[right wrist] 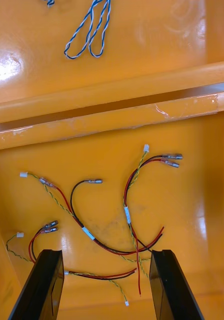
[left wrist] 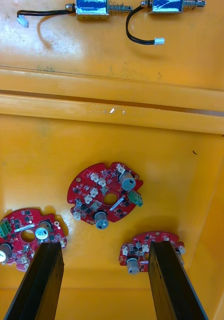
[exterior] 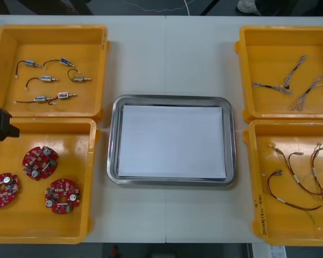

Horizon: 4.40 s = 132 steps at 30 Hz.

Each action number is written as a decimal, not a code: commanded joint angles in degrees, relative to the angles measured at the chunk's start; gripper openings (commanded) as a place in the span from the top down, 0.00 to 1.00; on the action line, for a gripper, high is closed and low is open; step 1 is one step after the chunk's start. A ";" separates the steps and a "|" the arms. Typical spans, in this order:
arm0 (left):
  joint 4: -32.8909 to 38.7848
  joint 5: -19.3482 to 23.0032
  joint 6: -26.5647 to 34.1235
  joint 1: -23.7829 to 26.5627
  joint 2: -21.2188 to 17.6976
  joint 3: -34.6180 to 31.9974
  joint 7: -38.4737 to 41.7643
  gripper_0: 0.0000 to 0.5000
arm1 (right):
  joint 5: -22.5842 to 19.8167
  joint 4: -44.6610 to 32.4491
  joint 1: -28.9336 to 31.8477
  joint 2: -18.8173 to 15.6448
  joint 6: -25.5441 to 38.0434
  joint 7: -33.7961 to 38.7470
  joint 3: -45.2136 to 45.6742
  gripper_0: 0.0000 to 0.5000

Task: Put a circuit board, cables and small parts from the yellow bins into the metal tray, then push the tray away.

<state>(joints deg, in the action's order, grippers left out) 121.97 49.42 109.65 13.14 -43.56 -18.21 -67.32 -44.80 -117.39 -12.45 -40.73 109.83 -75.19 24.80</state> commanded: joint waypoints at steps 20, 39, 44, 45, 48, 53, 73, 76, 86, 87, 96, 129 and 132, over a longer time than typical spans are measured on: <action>1.61 0.41 0.35 -1.01 -2.41 -1.57 3.16 0.00 | -0.47 -0.47 0.58 -2.34 0.17 -0.04 -0.63 0.00; 1.61 0.41 0.35 -1.01 -2.41 -1.57 3.16 0.00 | -0.47 -0.47 0.58 -2.34 0.17 -0.04 -0.63 0.00; 1.61 0.41 0.35 -1.01 -2.41 -1.57 3.16 0.00 | -0.47 -0.47 0.58 -2.34 0.17 -0.04 -0.63 0.00; 1.61 0.41 0.35 -1.01 -2.41 -1.57 3.16 0.00 | -0.47 -0.47 0.58 -2.34 0.17 -0.04 -0.63 0.00; 1.61 0.41 0.35 -1.01 -2.41 -1.57 3.16 0.00 | -0.47 -0.47 0.58 -2.34 0.17 -0.04 -0.63 0.00; 1.61 0.41 0.35 -1.01 -2.41 -1.57 3.16 0.00 | -0.47 -0.47 0.58 -2.34 0.17 -0.04 -0.63 0.00; 1.61 0.41 0.35 -1.01 -2.41 -1.57 3.16 0.00 | -0.47 -0.47 0.58 -2.34 0.17 -0.04 -0.63 0.00; 1.61 0.41 0.35 -1.01 -2.41 -1.57 3.16 0.00 | -0.47 -0.47 0.58 -2.34 0.17 -0.04 -0.63 0.00; 1.61 0.41 0.35 -1.01 -2.41 -1.57 3.16 0.00 | -0.47 -0.47 0.58 -2.34 0.17 -0.04 -0.63 0.00; 1.61 0.41 0.35 -1.01 -2.41 -1.57 3.16 0.00 | -0.47 -0.47 0.58 -2.34 0.17 -0.04 -0.63 0.00; 1.61 0.41 0.35 -1.01 -2.41 -1.57 3.16 0.00 | -0.47 -0.47 0.58 -2.34 0.17 -0.04 -0.63 0.00; 0.64 0.50 0.35 -2.33 -1.53 -0.95 3.25 0.00 | -0.38 -2.32 1.90 -3.57 0.17 -0.66 0.60 0.00; 0.55 0.50 0.35 -2.33 -1.44 -0.86 3.42 0.00 | -0.56 -2.32 3.92 -3.57 0.17 -0.92 0.68 0.00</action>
<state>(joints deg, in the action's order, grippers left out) 121.94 49.42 109.65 12.36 -43.55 -18.21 -67.32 -44.80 -117.82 -11.35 -41.83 109.83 -75.20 24.81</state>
